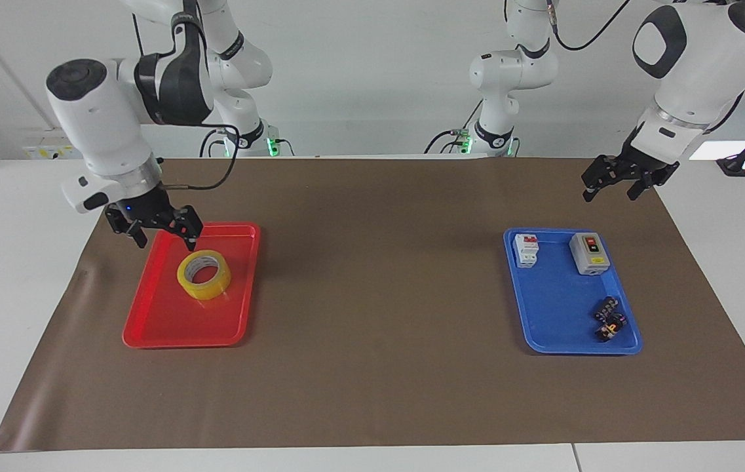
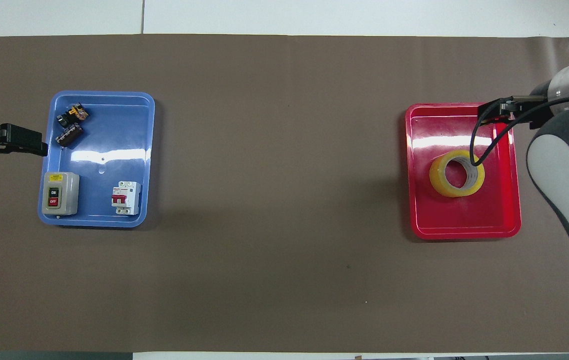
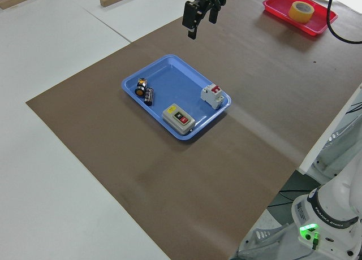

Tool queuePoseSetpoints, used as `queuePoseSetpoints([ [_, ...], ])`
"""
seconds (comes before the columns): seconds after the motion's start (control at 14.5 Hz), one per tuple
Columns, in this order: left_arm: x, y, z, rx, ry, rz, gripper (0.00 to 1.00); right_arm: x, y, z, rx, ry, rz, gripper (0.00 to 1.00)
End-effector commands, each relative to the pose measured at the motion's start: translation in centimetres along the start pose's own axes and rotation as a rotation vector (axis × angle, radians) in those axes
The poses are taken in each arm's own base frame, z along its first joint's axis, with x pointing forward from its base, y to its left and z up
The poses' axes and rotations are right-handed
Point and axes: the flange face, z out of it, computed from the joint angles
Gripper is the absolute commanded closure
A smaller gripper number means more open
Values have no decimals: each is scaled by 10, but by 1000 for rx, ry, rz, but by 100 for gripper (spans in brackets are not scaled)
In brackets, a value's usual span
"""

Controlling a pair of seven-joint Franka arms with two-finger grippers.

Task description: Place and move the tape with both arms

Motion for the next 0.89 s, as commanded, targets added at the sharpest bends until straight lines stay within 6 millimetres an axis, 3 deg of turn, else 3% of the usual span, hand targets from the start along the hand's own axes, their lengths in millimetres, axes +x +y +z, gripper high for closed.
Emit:
queuePoseSetpoints([
  [0.0, -6, -2, -4, -8, 3, 1, 0, -19, 7, -54, -1, 6, 26, 0],
  [0.14, -6, -2, -4, -8, 3, 1, 0, -39, 12, -81, -3, -1, 32, 0],
  [0.41, -6, -2, -4, -8, 0, 1, 0, -57, 13, -72, 0, -47, 30, 0],
  [0.83, -6, -3, -4, -8, 3, -1, 0, -62, -4, -85, 27, -106, 65, 0],
])
